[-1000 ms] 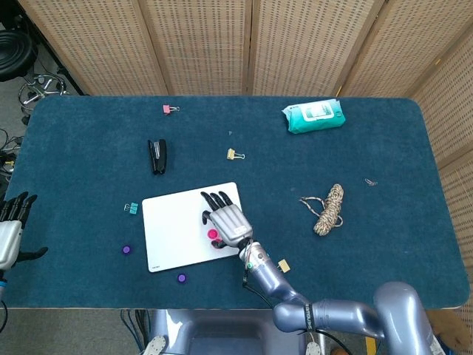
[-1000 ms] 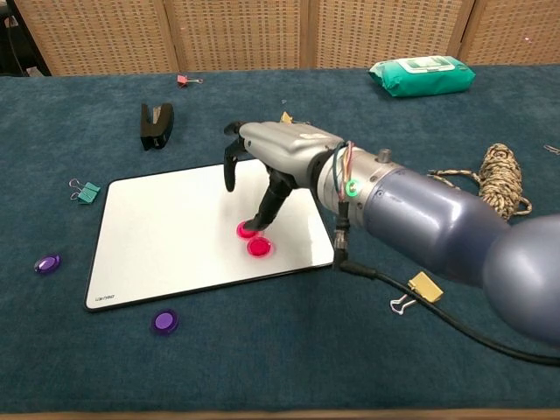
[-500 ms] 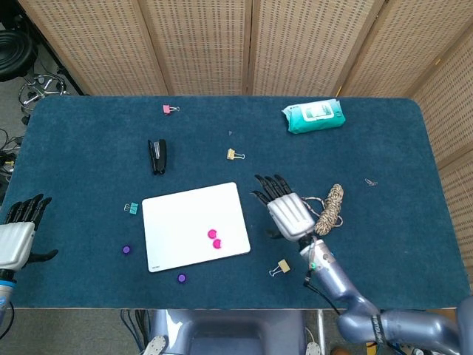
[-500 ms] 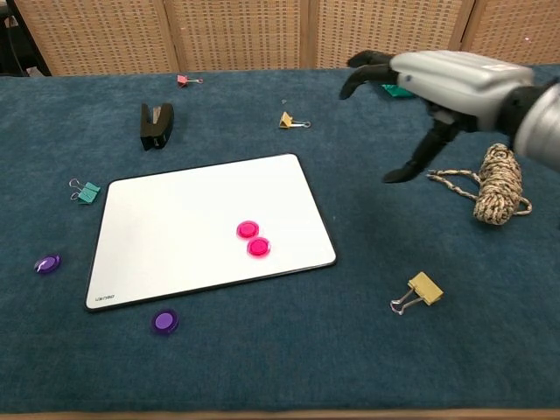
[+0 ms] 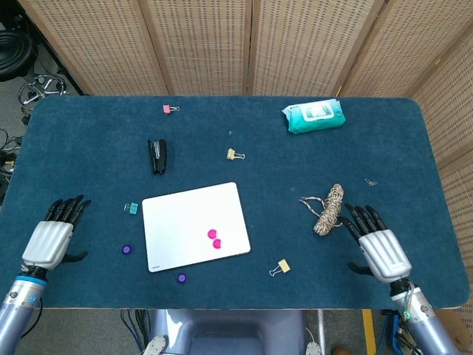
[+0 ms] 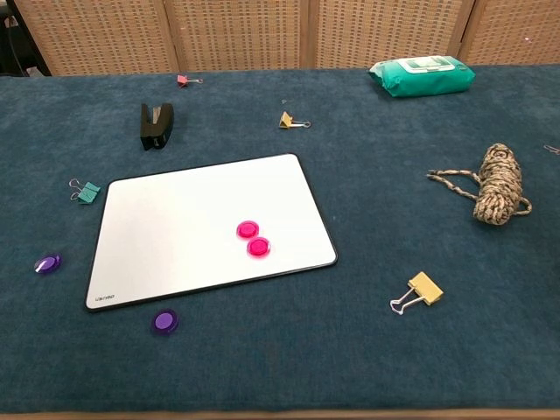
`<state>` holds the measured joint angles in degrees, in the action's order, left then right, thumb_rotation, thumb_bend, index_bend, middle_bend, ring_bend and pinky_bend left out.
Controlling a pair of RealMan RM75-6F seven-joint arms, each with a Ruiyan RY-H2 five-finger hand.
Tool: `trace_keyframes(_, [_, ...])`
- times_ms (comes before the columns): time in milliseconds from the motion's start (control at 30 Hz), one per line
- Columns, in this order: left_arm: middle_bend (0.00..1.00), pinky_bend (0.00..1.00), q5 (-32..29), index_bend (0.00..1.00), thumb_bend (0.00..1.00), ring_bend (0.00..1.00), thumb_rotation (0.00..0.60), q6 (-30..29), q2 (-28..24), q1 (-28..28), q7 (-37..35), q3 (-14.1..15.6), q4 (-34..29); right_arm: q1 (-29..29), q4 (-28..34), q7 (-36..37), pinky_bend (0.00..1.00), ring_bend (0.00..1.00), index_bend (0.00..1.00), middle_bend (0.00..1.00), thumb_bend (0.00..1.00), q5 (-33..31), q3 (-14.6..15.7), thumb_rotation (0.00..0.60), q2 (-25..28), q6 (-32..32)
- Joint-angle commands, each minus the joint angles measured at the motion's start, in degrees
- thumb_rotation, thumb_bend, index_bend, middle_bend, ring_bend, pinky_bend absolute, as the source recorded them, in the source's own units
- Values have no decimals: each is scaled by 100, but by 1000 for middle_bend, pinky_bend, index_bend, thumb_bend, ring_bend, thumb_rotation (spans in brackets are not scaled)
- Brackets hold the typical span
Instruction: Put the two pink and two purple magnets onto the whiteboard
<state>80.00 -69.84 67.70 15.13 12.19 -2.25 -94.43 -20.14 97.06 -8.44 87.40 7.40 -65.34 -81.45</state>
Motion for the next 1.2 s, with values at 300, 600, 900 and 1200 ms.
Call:
trace_keyframes(300, [0,0,-233,56,0,0,600,168,483,50,631,167,-258,900,-240,964,0,0,120,0,0,171,116,600,484,-728])
trace_keyframes(600, [0,0,-484,213,90,0,600,203,900,92,990,158,-248,996,-316,1380,0,0,133,0,0,266,-28,600,662,-696])
trace_keyframes(900, [0,0,-716,300,154,0,600,158,1236,94,1307,159,-162,1087,-298,1637,0,0,136,0,0,319,-149,600,783,-687])
trace_keyframes(1200, [0,0,-1049,322,268,0,600,262,1523,162,1438,100,-2,1141,-283,1738,0,0,136,0,0,374,-236,600,834,-535])
